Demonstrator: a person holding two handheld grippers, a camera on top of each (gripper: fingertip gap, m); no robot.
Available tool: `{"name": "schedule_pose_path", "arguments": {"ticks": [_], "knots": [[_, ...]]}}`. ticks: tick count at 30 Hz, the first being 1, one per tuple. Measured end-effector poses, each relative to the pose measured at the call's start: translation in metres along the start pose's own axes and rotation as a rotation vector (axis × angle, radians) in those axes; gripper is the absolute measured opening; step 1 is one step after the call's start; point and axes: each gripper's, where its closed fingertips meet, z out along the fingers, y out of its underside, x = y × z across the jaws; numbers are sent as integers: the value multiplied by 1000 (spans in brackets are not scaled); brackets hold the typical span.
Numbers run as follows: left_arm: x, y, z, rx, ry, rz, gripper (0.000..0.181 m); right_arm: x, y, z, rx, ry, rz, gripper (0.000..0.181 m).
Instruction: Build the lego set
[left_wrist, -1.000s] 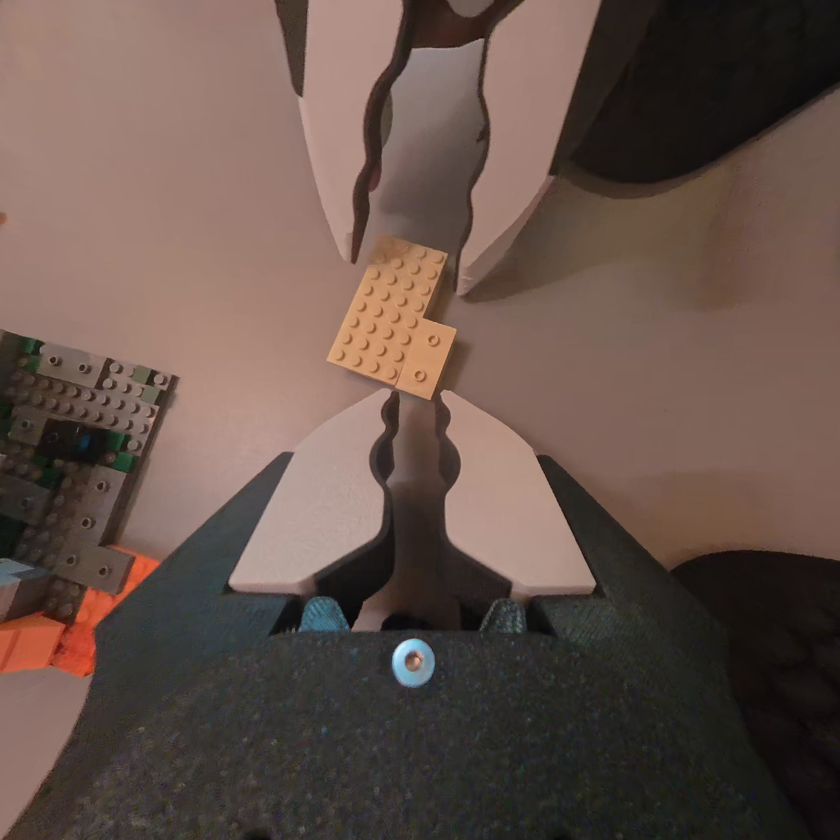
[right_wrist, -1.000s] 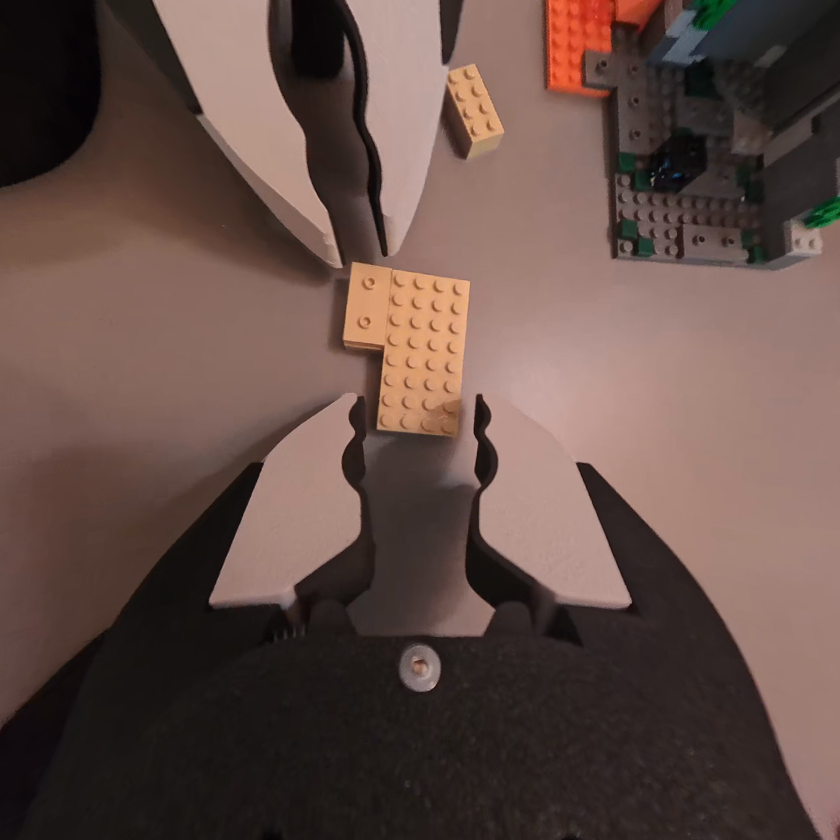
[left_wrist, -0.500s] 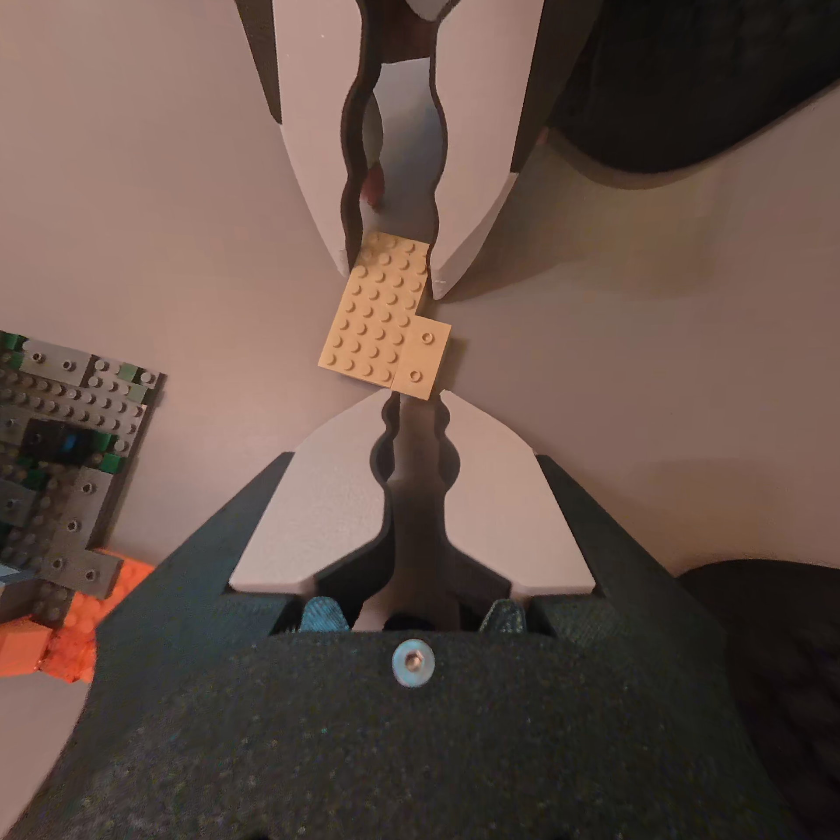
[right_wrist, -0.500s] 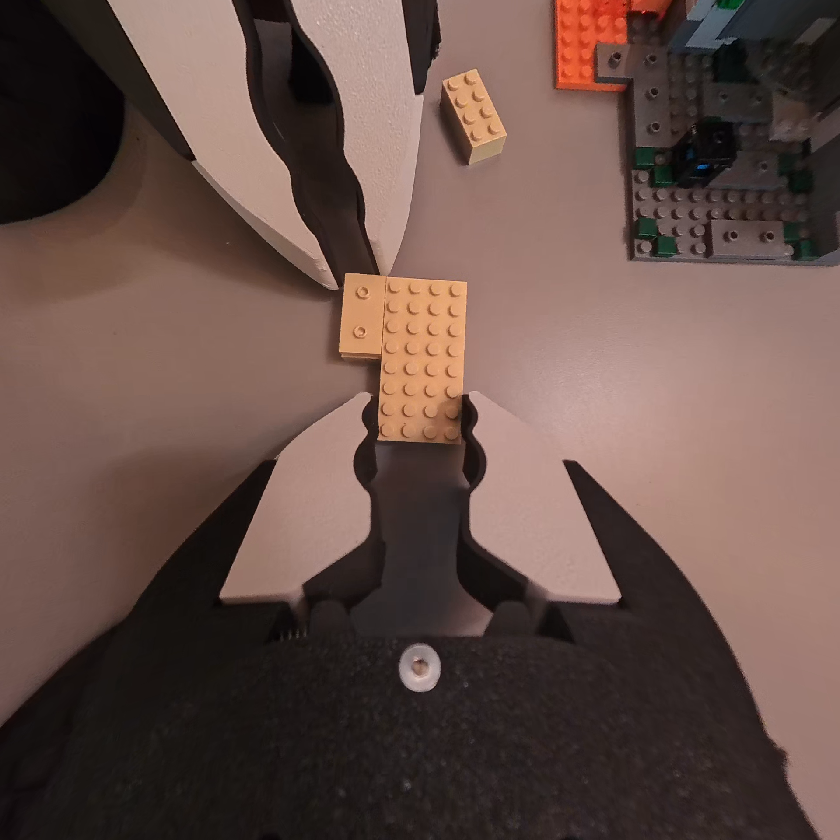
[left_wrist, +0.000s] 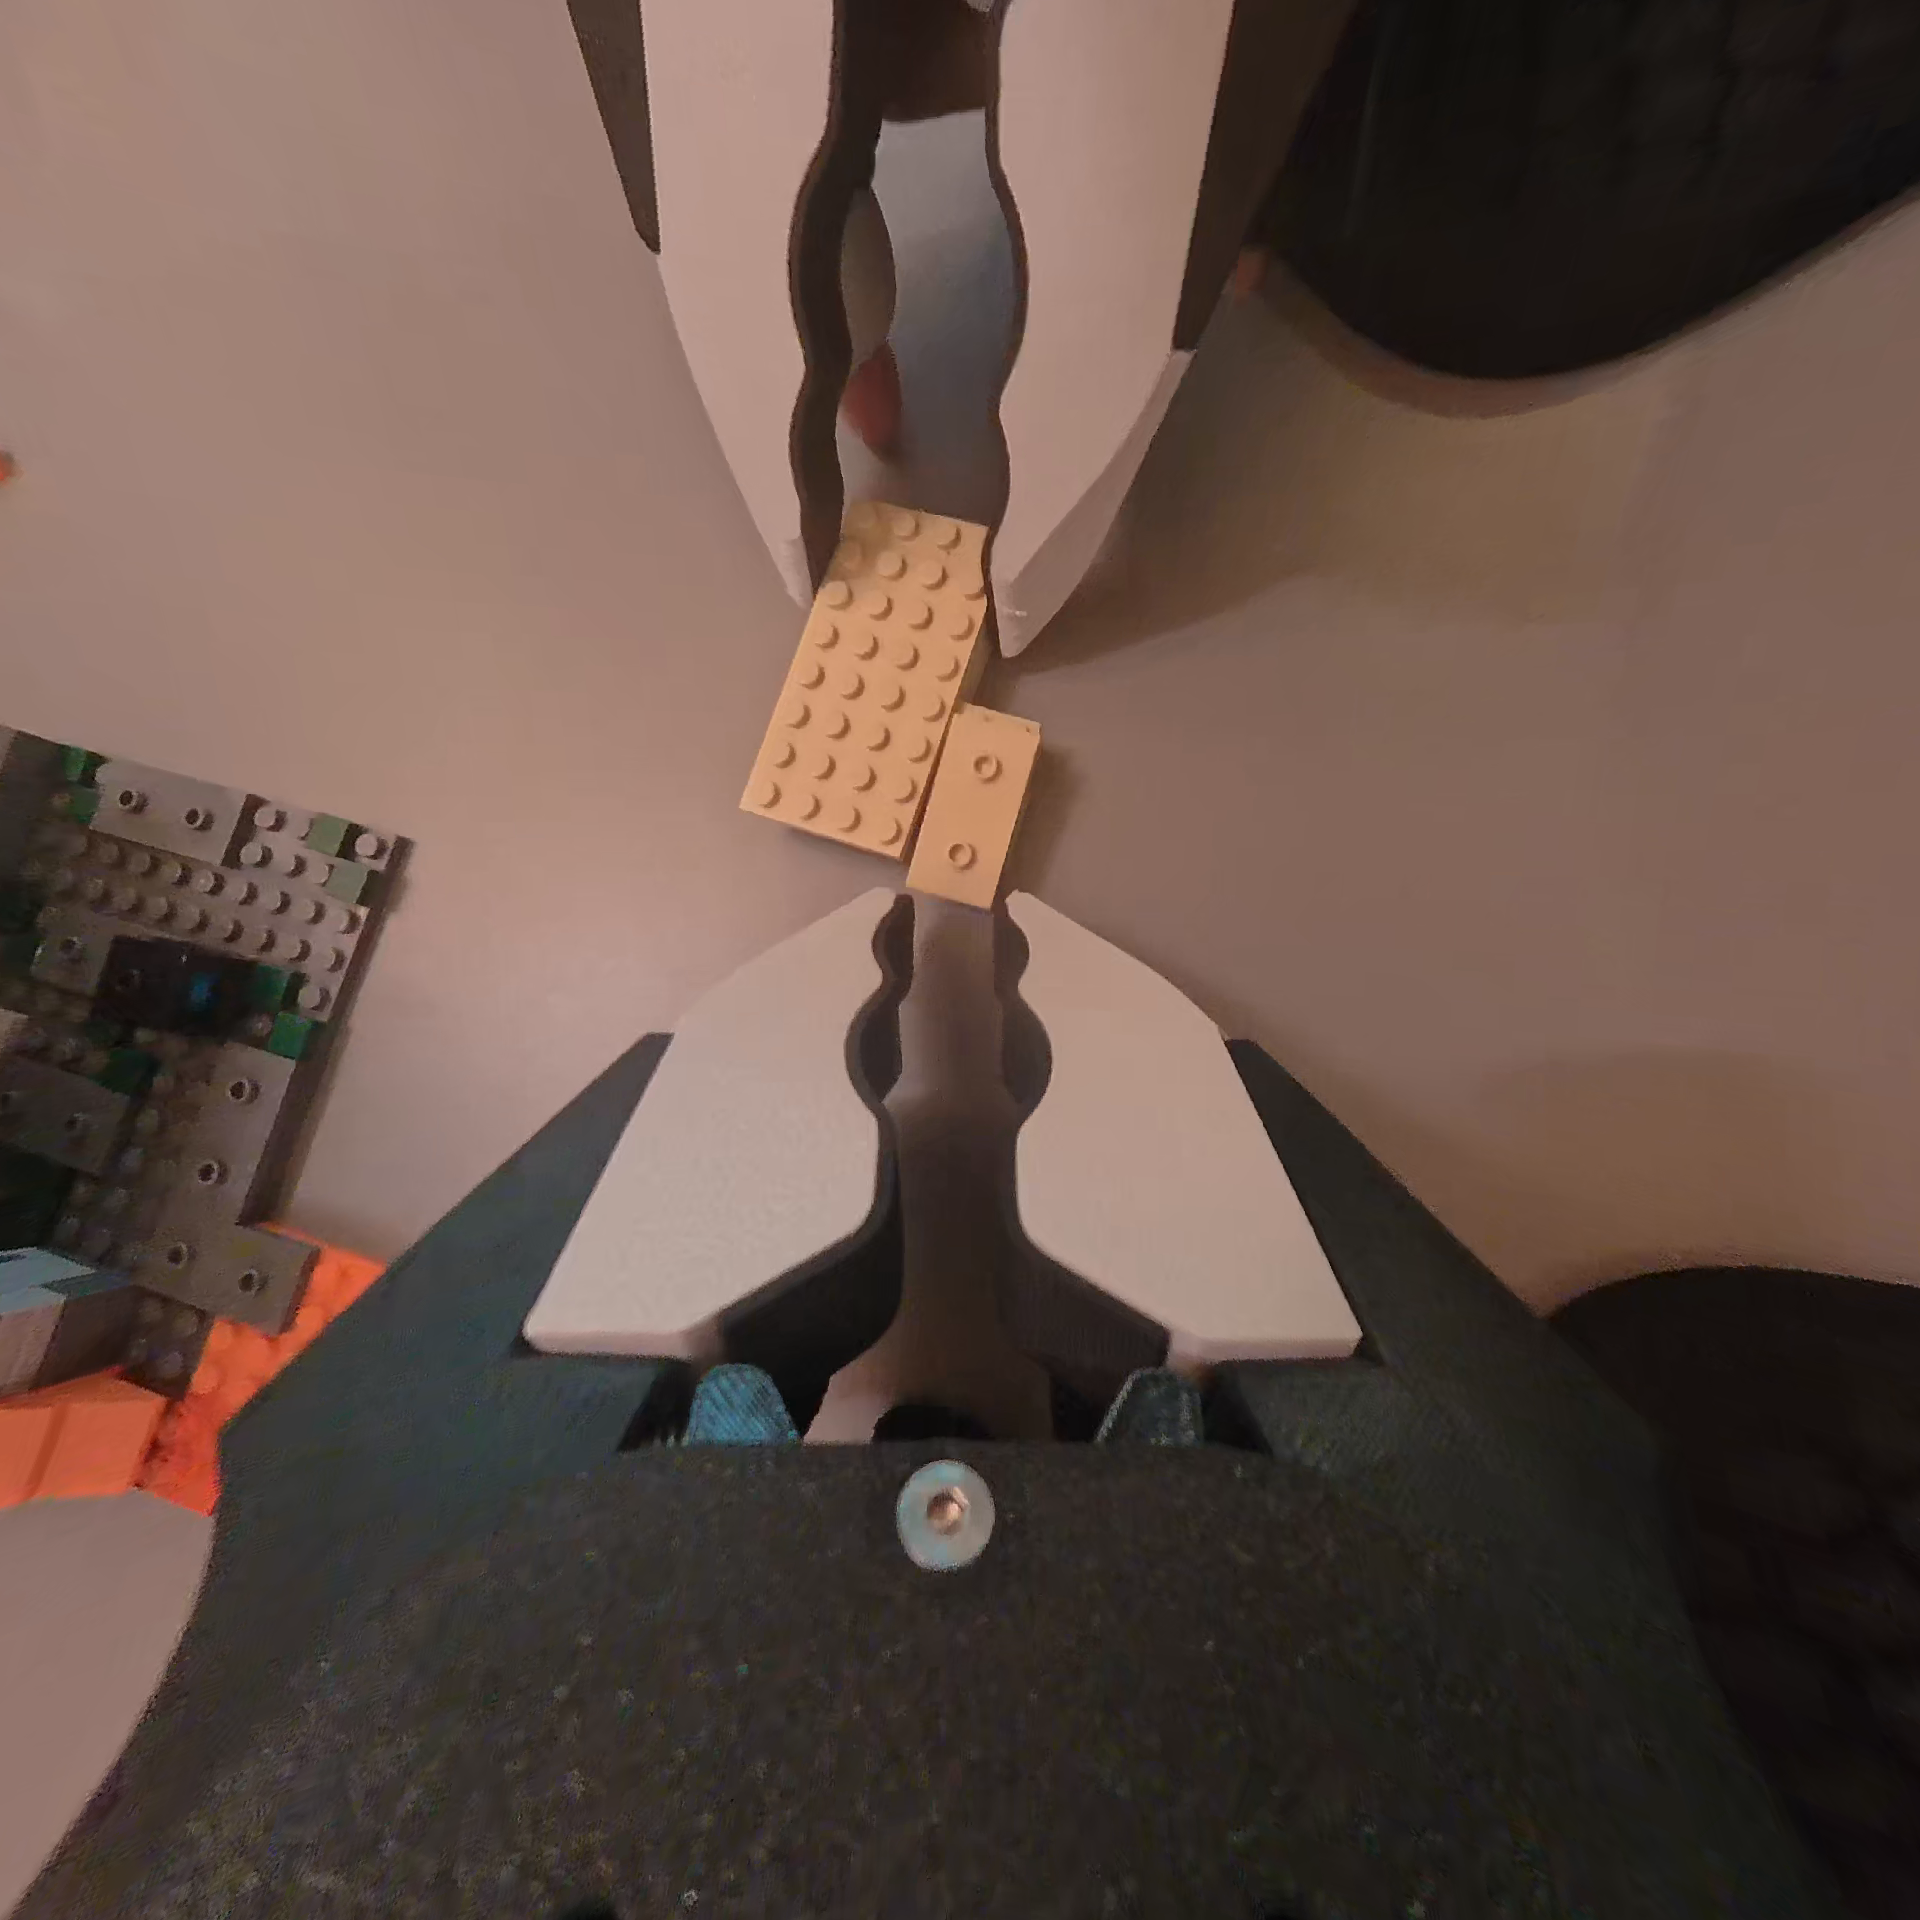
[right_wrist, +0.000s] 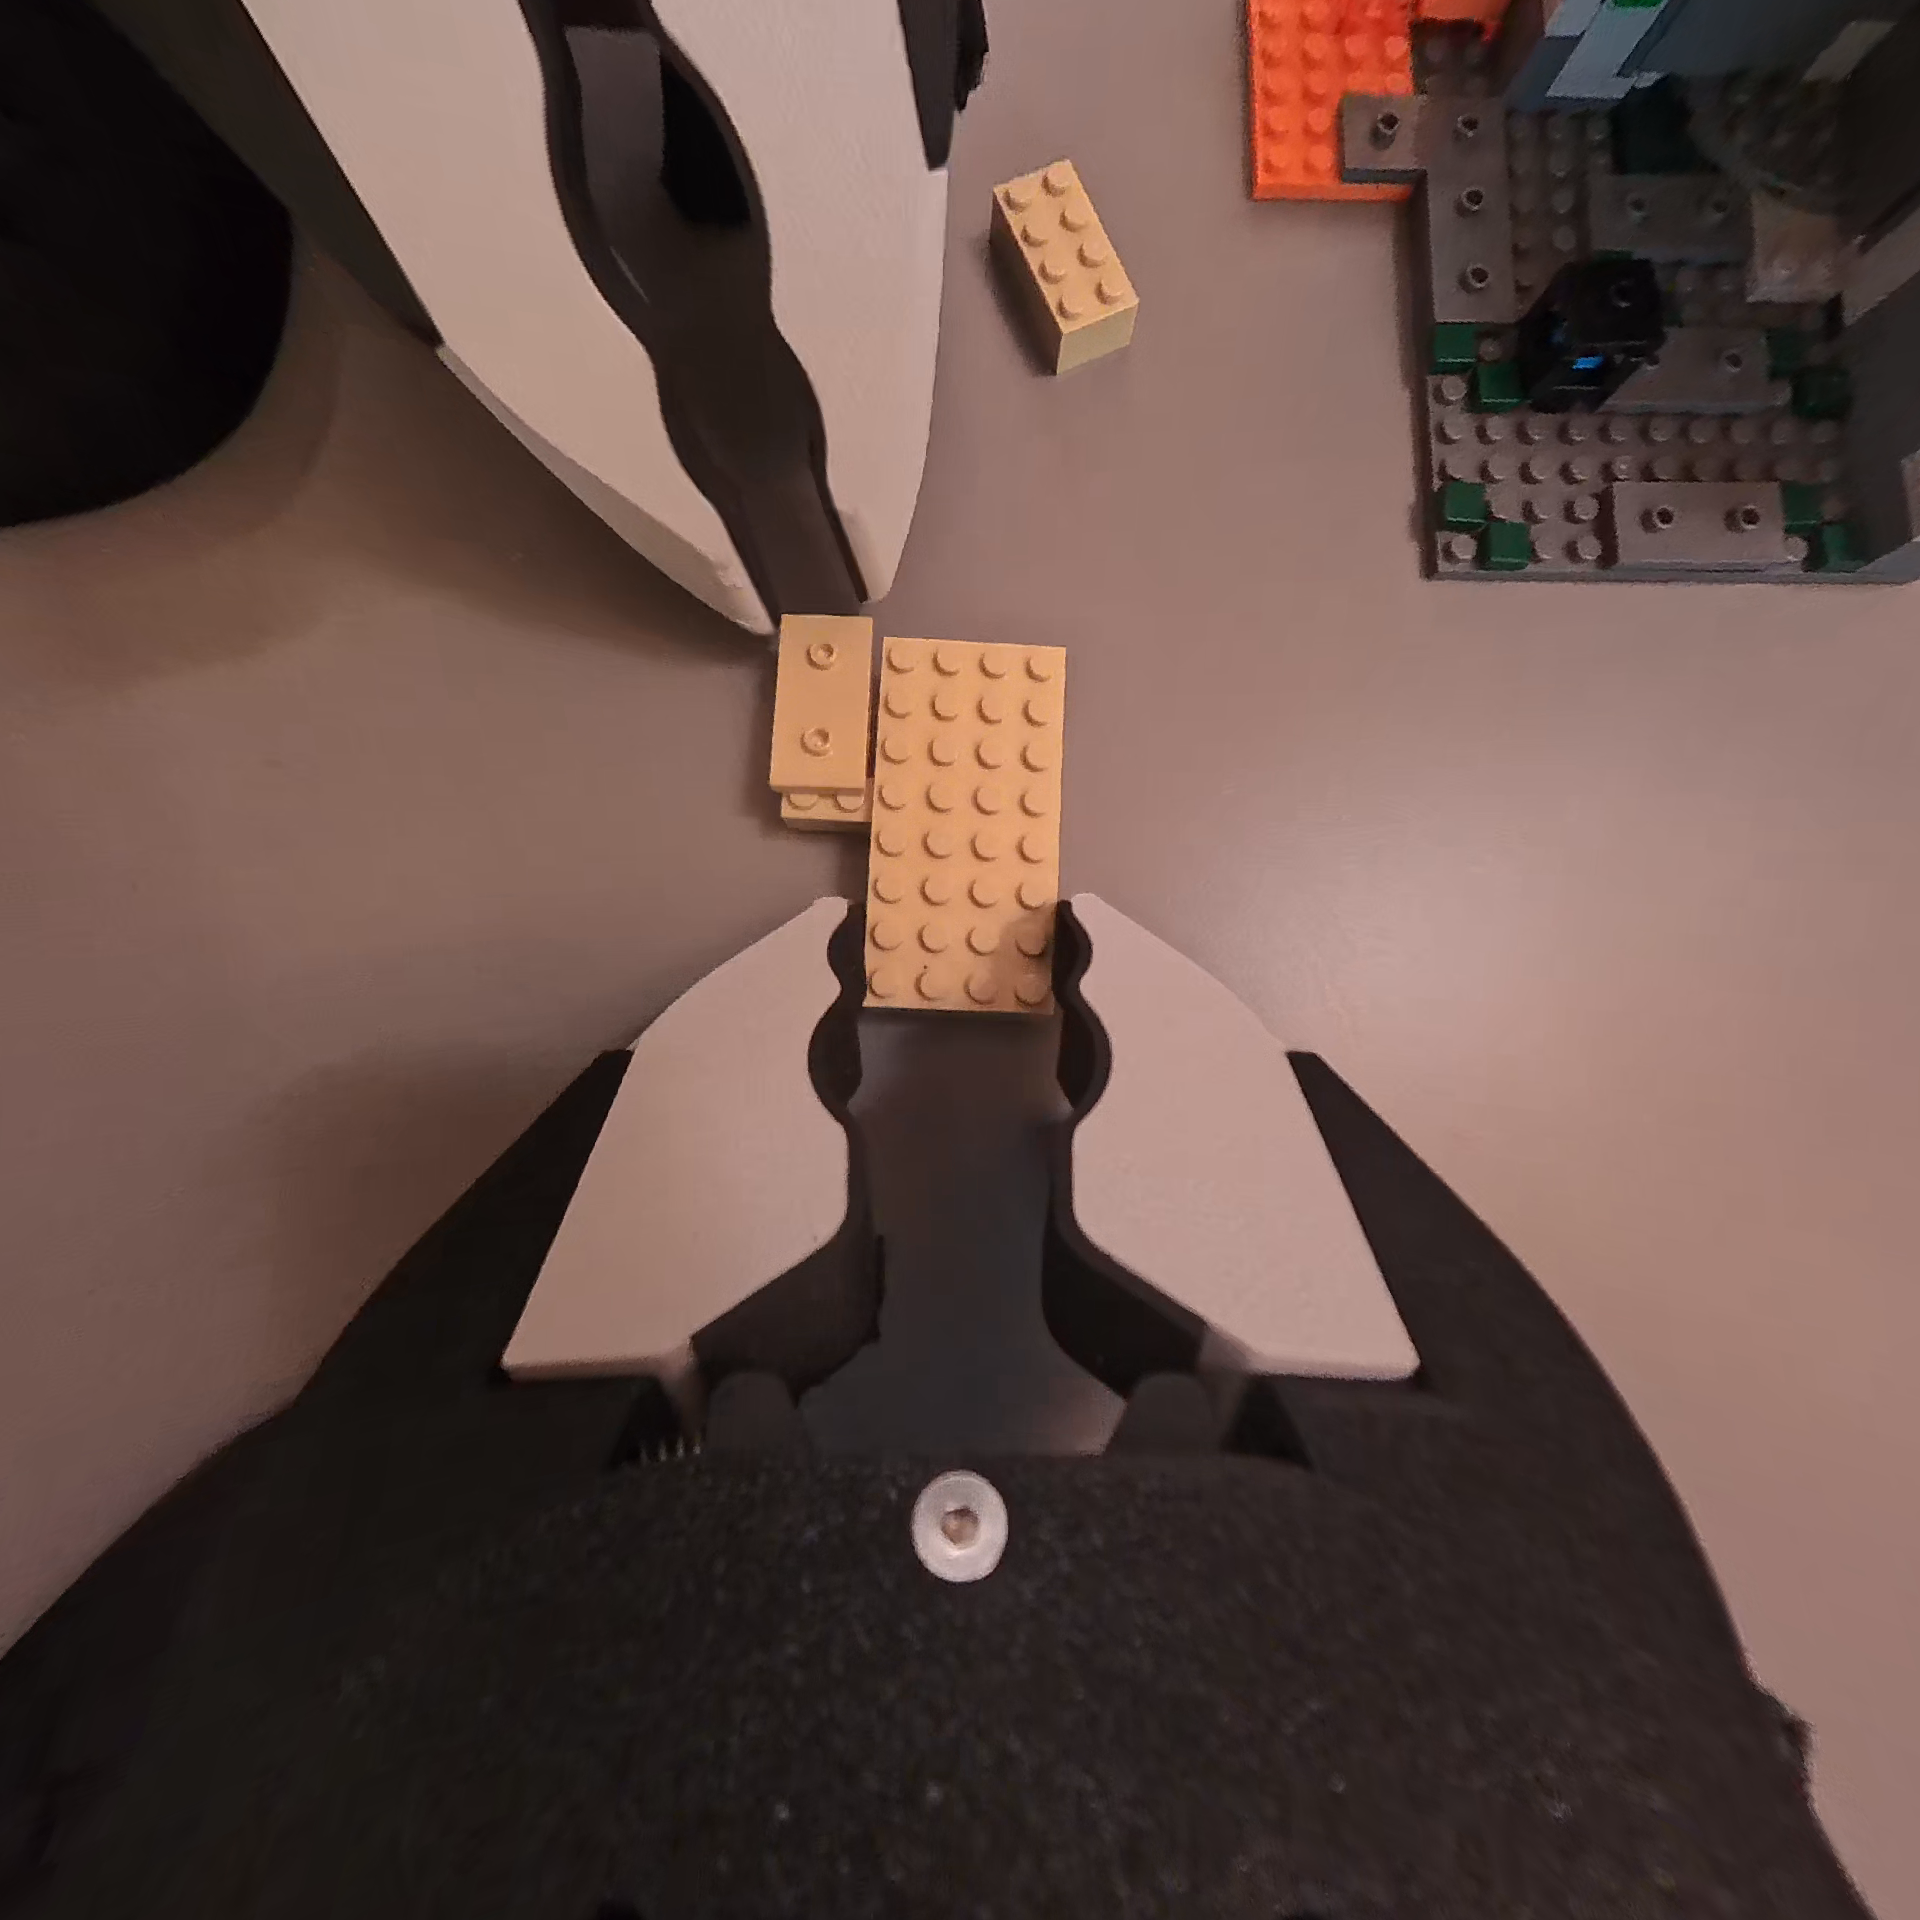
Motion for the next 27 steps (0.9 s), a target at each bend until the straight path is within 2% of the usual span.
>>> {"name": "schedule_pose_path", "arguments": {"ticks": [7,13,27], "knots": [[3,8,0,-35,31,-19,18,-1,-1,2,-16,17,-23,35],[3,2,6,-13,26,-44,15,-1,-3,3,-9,15,-25,35],[-3,-1,0,8,-2,-70,11,-1,-9,0,75,-48,88,34]]}}
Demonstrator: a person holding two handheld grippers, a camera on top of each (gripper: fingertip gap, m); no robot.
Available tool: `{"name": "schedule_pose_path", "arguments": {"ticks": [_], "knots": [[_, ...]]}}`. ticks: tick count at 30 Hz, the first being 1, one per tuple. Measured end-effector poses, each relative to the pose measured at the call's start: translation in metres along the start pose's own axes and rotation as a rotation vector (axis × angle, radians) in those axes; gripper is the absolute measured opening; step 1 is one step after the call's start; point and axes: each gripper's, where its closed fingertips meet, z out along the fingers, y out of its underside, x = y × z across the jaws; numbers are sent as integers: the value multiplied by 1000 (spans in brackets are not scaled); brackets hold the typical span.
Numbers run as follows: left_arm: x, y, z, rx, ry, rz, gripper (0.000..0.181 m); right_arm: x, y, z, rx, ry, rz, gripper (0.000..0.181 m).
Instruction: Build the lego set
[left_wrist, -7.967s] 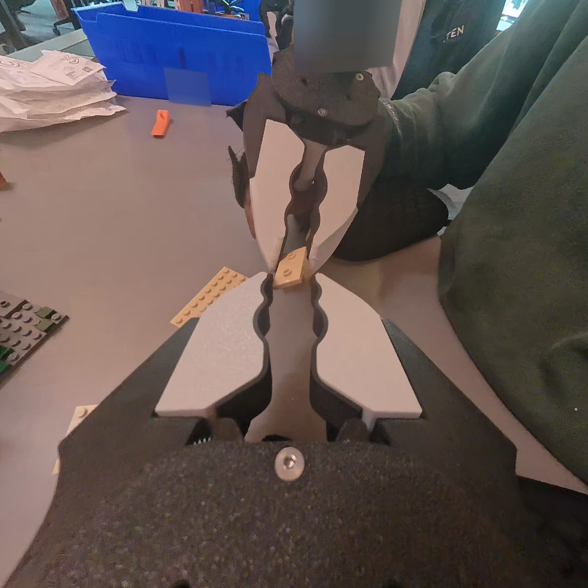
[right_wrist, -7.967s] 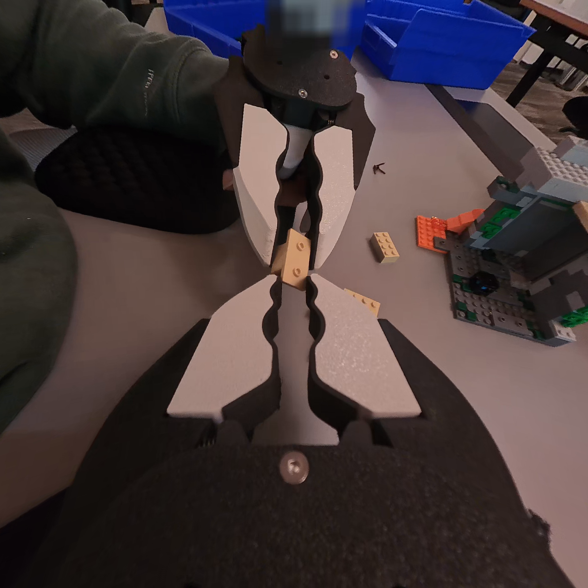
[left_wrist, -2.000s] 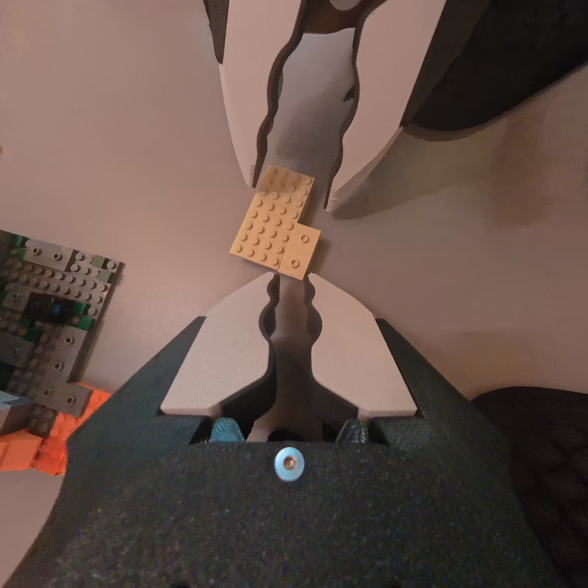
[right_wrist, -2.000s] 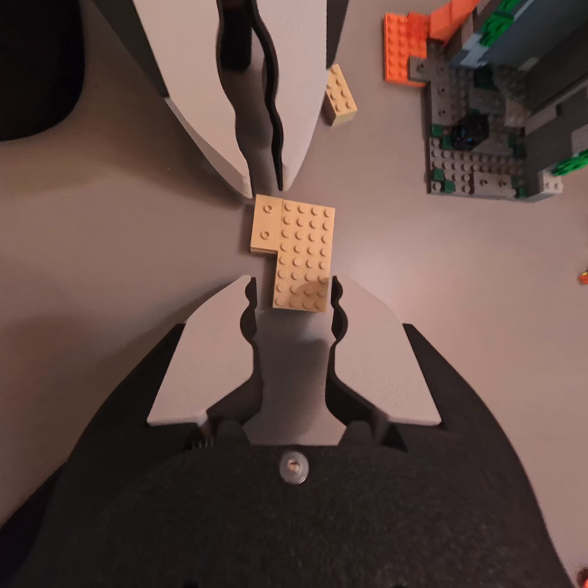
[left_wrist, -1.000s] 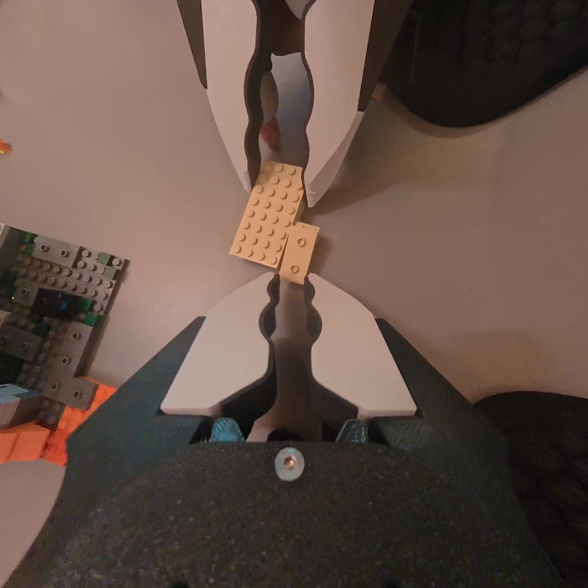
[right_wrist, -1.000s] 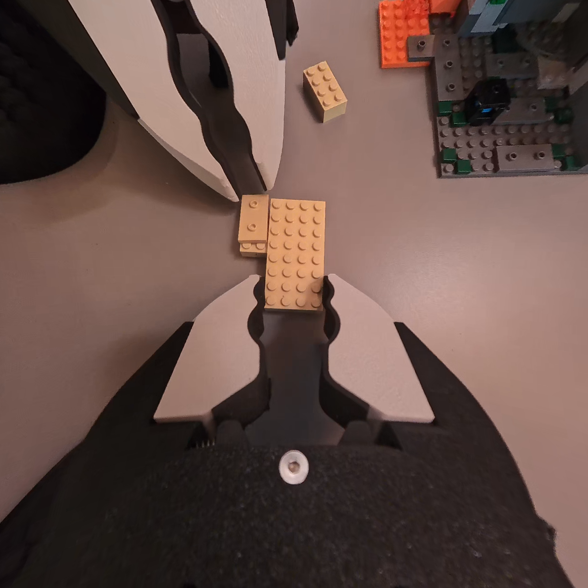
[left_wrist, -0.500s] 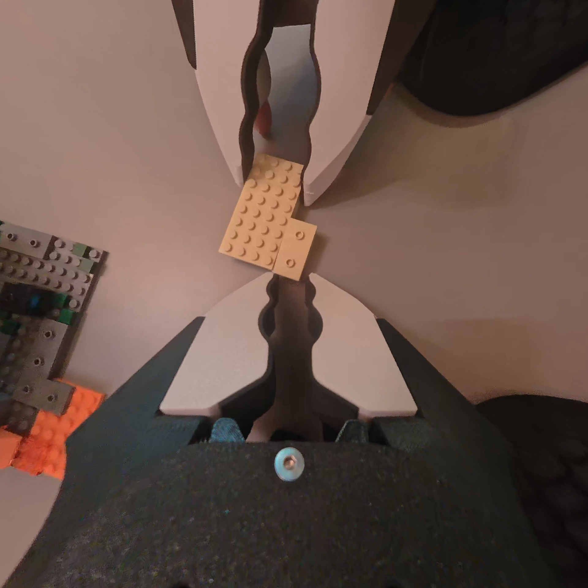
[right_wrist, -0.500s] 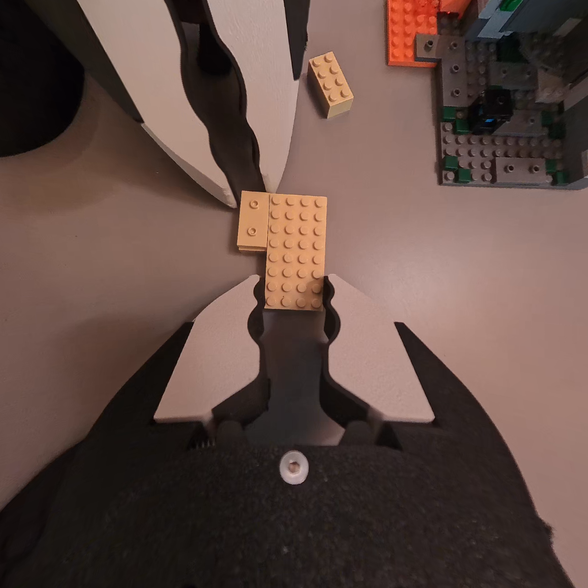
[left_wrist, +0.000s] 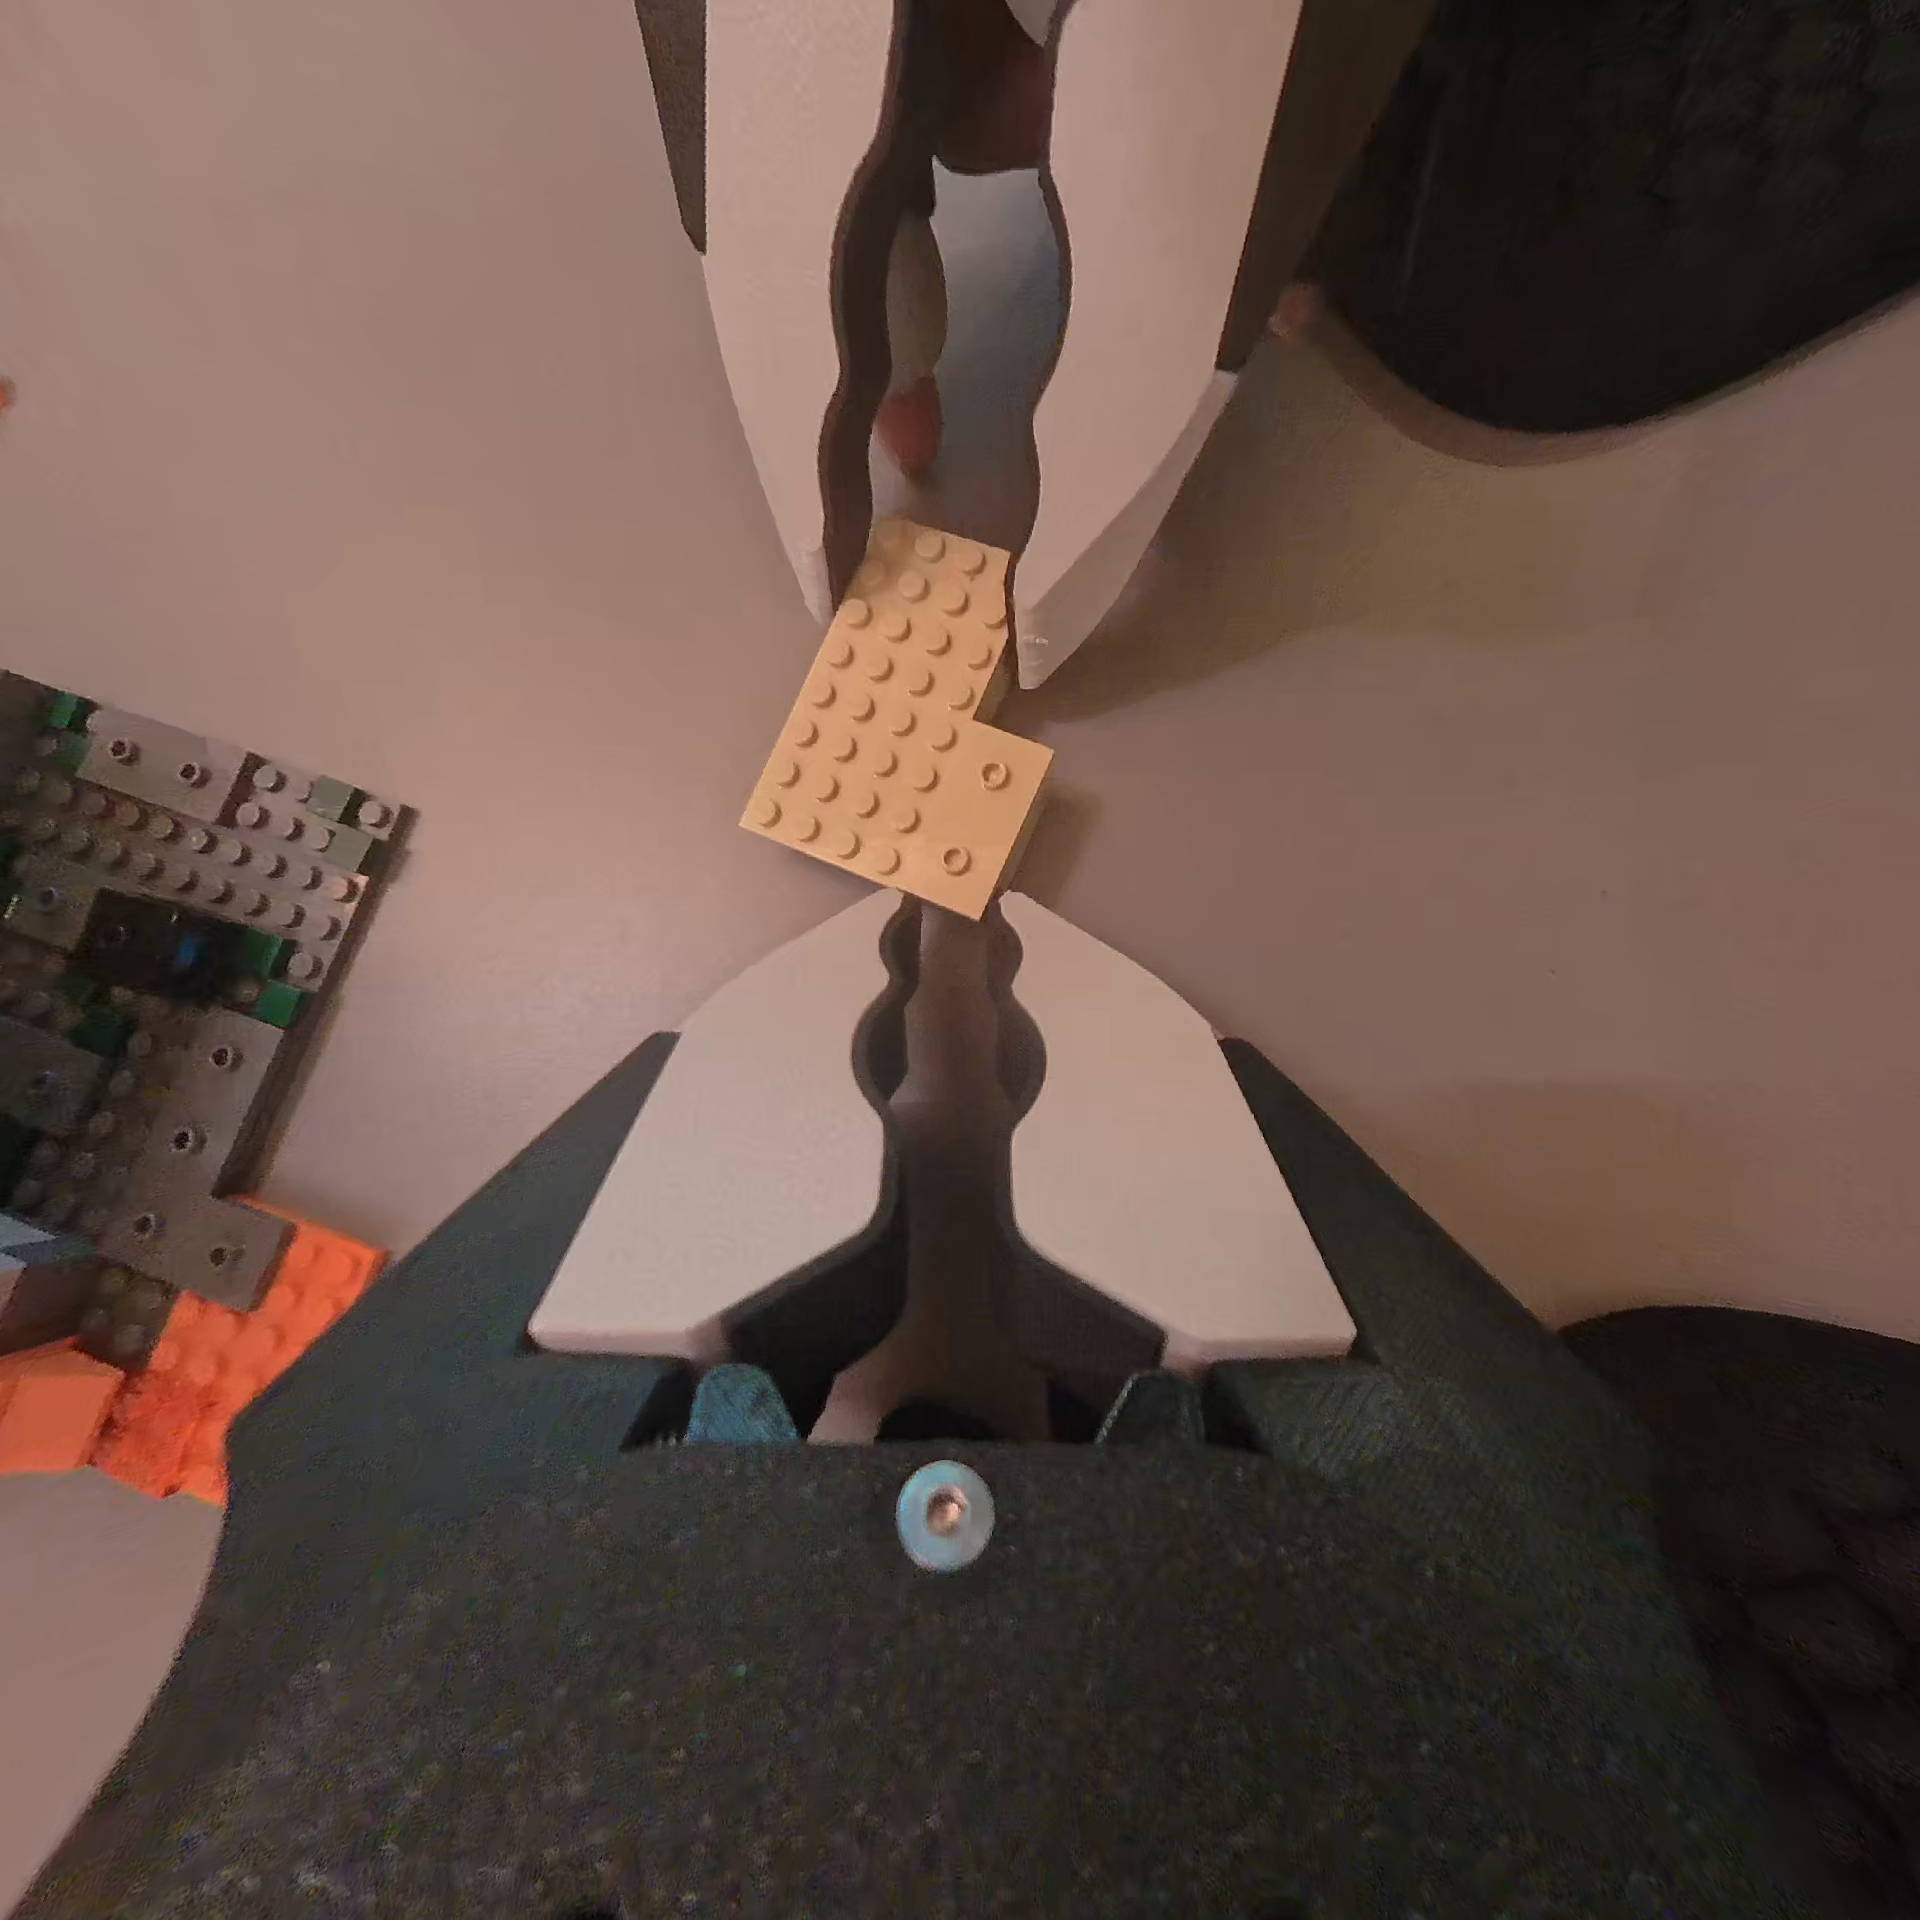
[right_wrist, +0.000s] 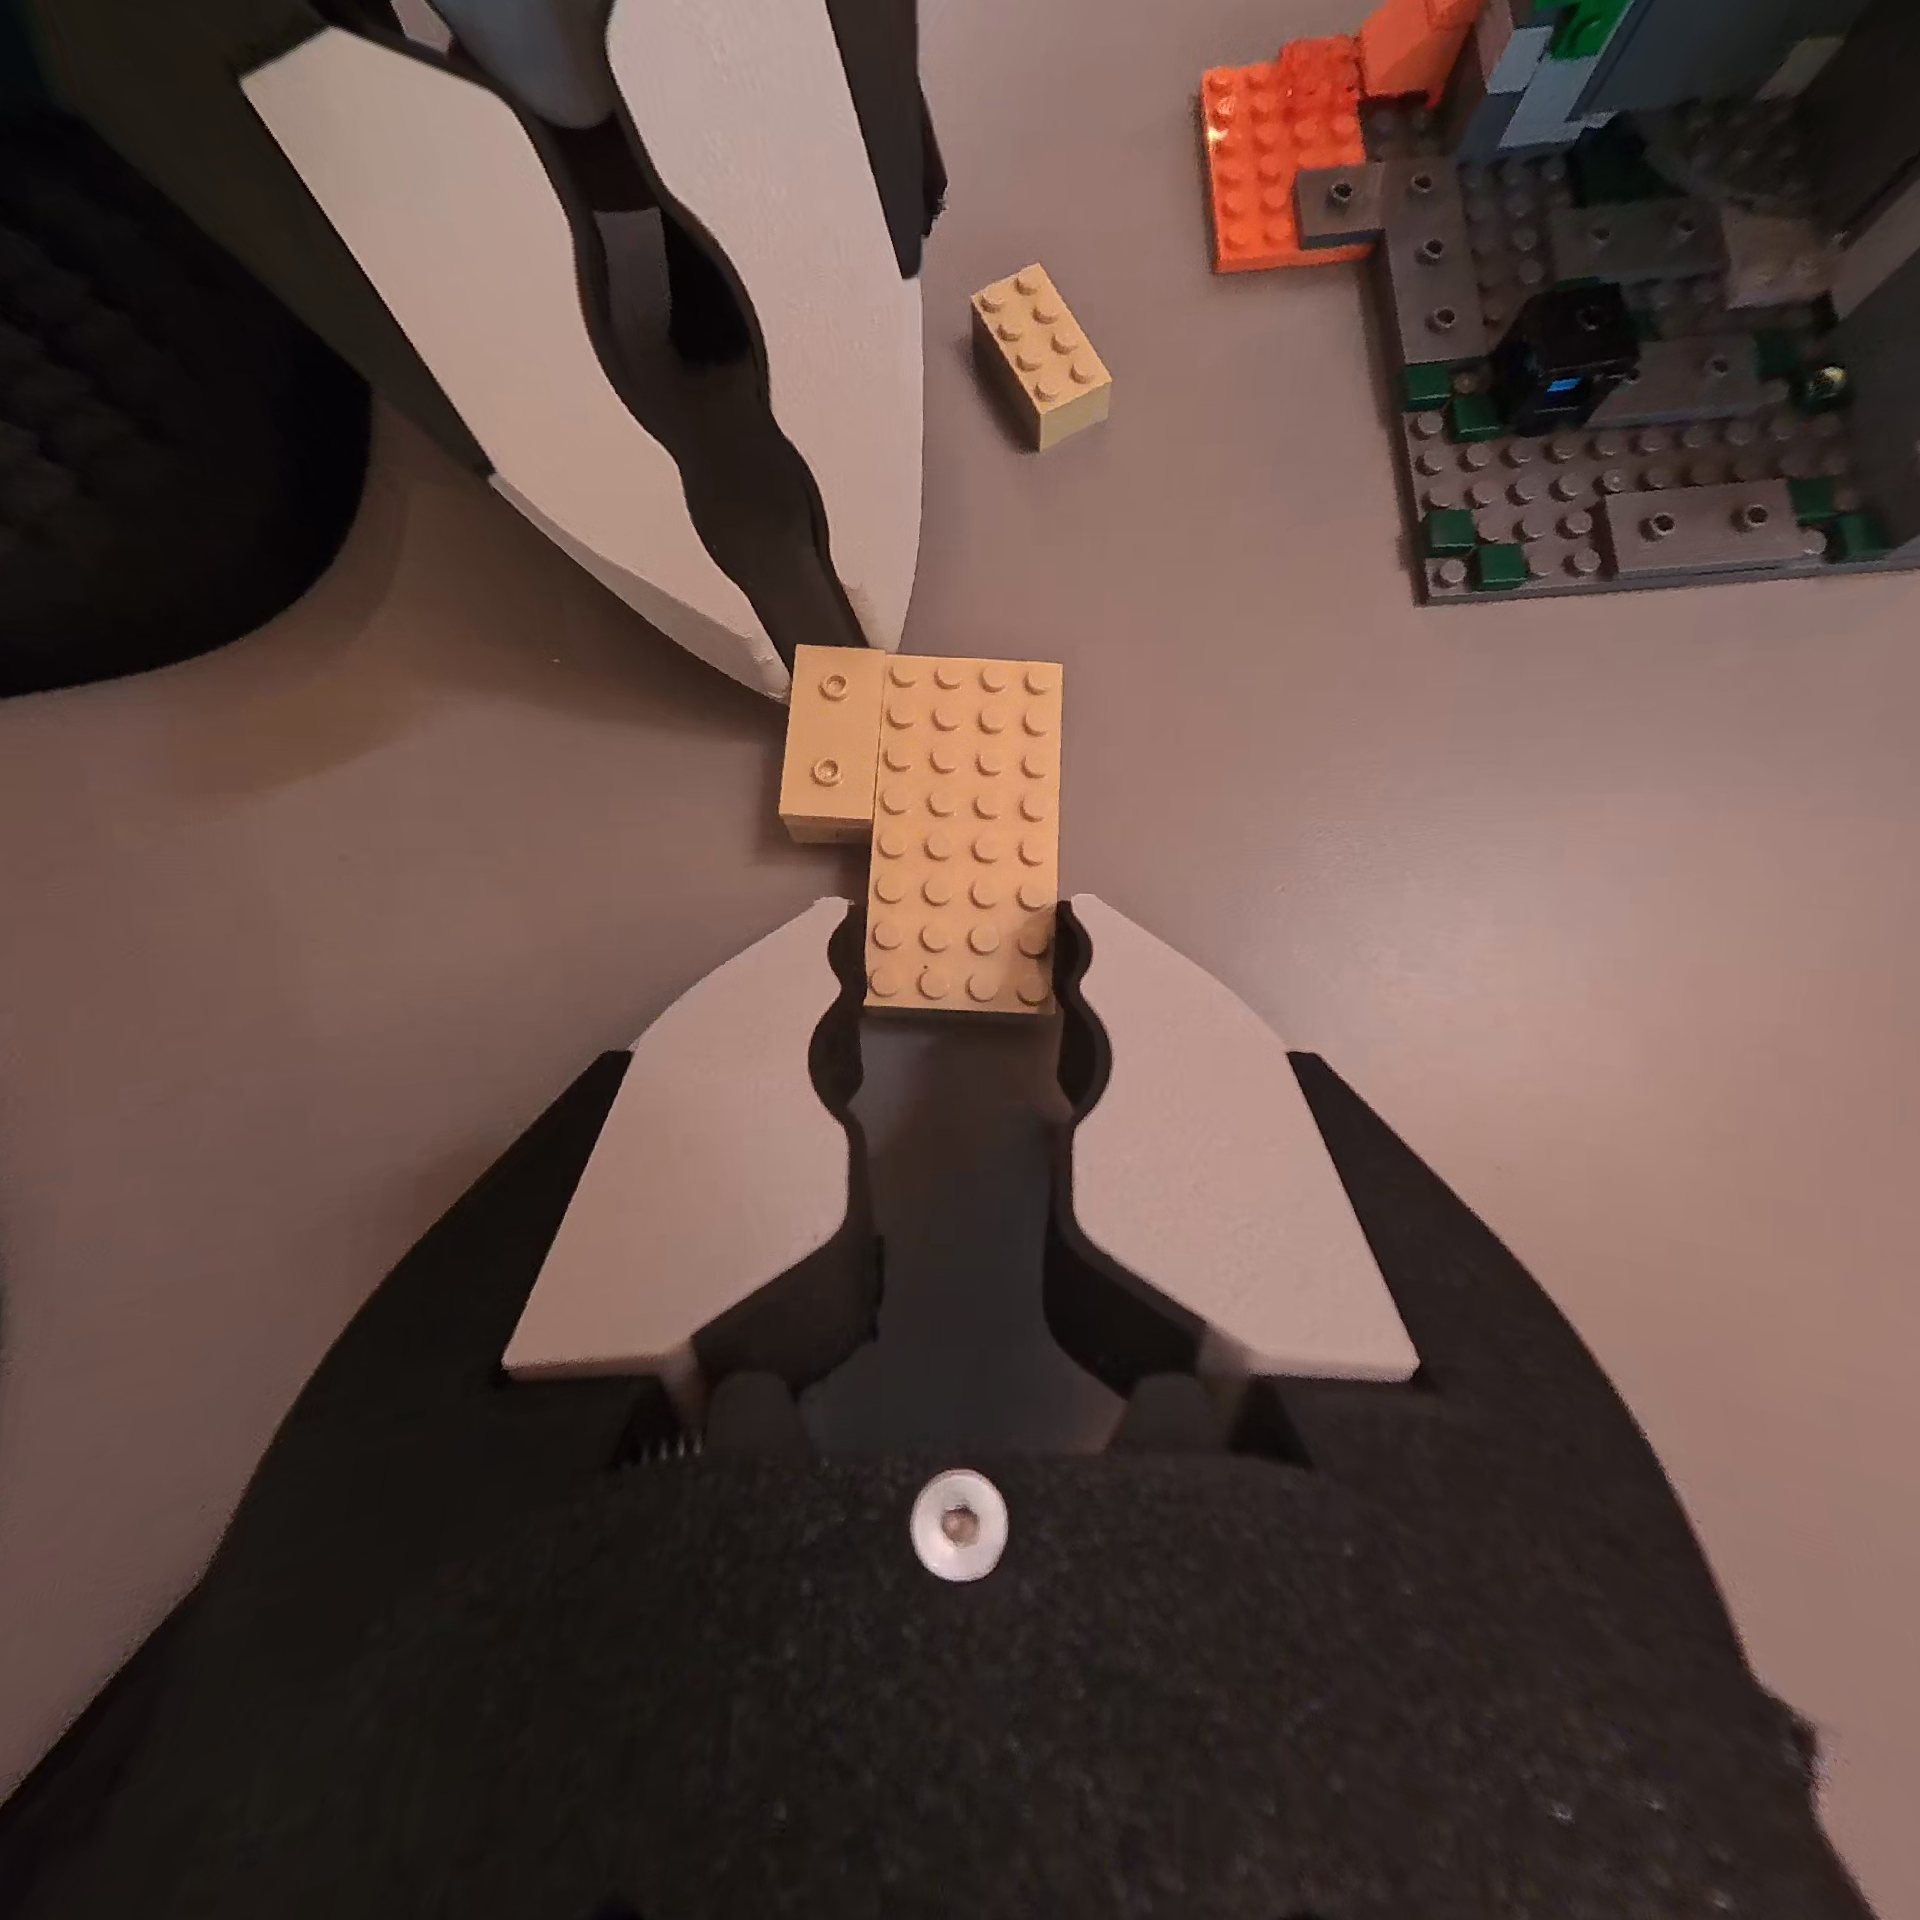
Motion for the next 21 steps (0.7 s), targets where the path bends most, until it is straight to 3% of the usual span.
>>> {"name": "schedule_pose_path", "arguments": {"ticks": [10,21], "knots": [[2,-13,-16,51,13,-1,14,-10,-12,-11,126,-208,201,34],[16,-20,-25,57,19,35,14,-32,-10,-17,99,-409,365,34]]}}
